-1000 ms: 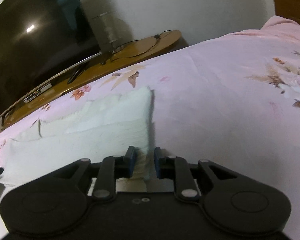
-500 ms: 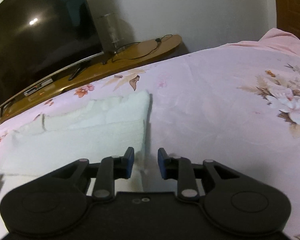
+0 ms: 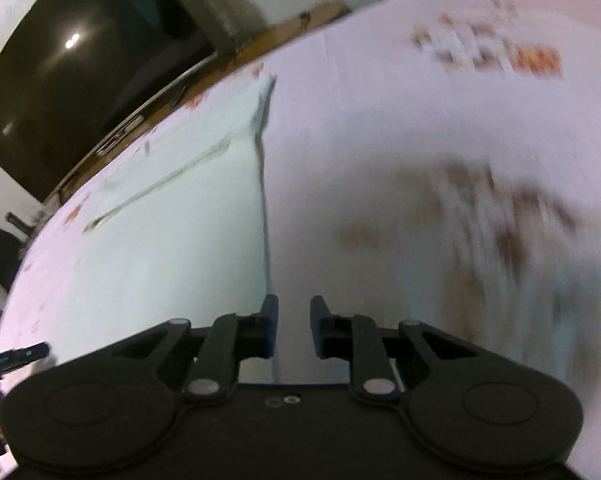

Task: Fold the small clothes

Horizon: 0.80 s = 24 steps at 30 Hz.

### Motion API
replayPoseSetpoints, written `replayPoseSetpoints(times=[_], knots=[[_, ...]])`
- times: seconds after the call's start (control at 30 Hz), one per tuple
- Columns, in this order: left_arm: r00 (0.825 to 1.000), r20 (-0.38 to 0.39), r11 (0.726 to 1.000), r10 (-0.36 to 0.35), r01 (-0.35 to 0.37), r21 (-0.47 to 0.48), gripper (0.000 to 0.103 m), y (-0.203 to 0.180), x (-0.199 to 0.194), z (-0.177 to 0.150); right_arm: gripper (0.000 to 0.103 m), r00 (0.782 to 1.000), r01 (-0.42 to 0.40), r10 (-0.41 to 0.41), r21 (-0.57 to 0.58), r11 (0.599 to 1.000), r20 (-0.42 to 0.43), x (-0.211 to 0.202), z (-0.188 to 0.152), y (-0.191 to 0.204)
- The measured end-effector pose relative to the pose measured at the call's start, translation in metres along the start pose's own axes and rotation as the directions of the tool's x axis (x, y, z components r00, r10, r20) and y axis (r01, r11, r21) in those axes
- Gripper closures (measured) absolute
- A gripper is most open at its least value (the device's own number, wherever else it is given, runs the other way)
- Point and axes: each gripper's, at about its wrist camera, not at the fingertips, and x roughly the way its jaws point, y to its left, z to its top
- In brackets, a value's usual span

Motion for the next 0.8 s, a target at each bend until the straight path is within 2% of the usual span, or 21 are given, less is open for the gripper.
replayPoseSetpoints(times=[0.03,0.1,0.2,0.27,0.33,0.4,0.43,0.57,0.7,0.8], knots=[[0.999,-0.011,0.999,-0.034,0.034,-0.033,0.066,0.001,-0.006,-0.012,0.077,1.000,-0.019,0.020,0.040,0.999,-0.019,-0.005,-0.009,-0.005],[0.994,-0.032,0.991,-0.101,0.098,-0.096,0.065,-0.001,-0.014,-0.037,0.076,0.994,-0.080,0.088,0.122,0.989,-0.064,-0.012,-0.030,-0.016],[0.978,-0.036,0.958,-0.203,0.191,-0.214,0.065,-0.003,-0.018,-0.079,0.076,0.979,-0.145,0.167,0.173,0.974,-0.118,-0.017,-0.049,-0.024],[0.972,0.033,0.927,-0.232,0.231,-0.297,0.065,0.002,-0.020,-0.103,0.077,0.959,-0.200,0.237,0.218,0.955,-0.155,-0.017,-0.062,-0.029],[0.957,0.100,0.880,-0.273,0.291,-0.376,0.065,0.012,-0.019,-0.118,0.077,0.949,-0.233,0.273,0.230,0.945,-0.156,-0.019,-0.073,-0.031],[0.946,0.146,0.853,-0.289,0.324,-0.410,0.065,0.019,-0.017,-0.124,0.077,0.942,-0.261,0.303,0.247,0.933,-0.147,-0.017,-0.076,-0.034],[0.946,0.151,0.854,-0.286,0.323,-0.407,0.065,0.019,-0.016,-0.125,0.077,0.940,-0.271,0.313,0.259,0.927,-0.137,-0.015,-0.076,-0.036],[0.958,0.145,0.888,-0.246,0.283,-0.362,0.066,0.008,-0.012,-0.119,0.078,0.926,-0.315,0.362,0.308,0.898,-0.107,-0.007,-0.074,-0.040],[0.958,0.166,0.887,-0.232,0.278,-0.369,0.066,0.004,-0.010,-0.118,0.082,0.916,-0.338,0.386,0.306,0.890,-0.111,0.006,-0.074,-0.037],[0.957,0.185,0.886,-0.222,0.277,-0.371,0.066,0.004,-0.012,-0.120,0.082,0.910,-0.351,0.399,0.298,0.887,-0.114,0.011,-0.073,-0.030]])
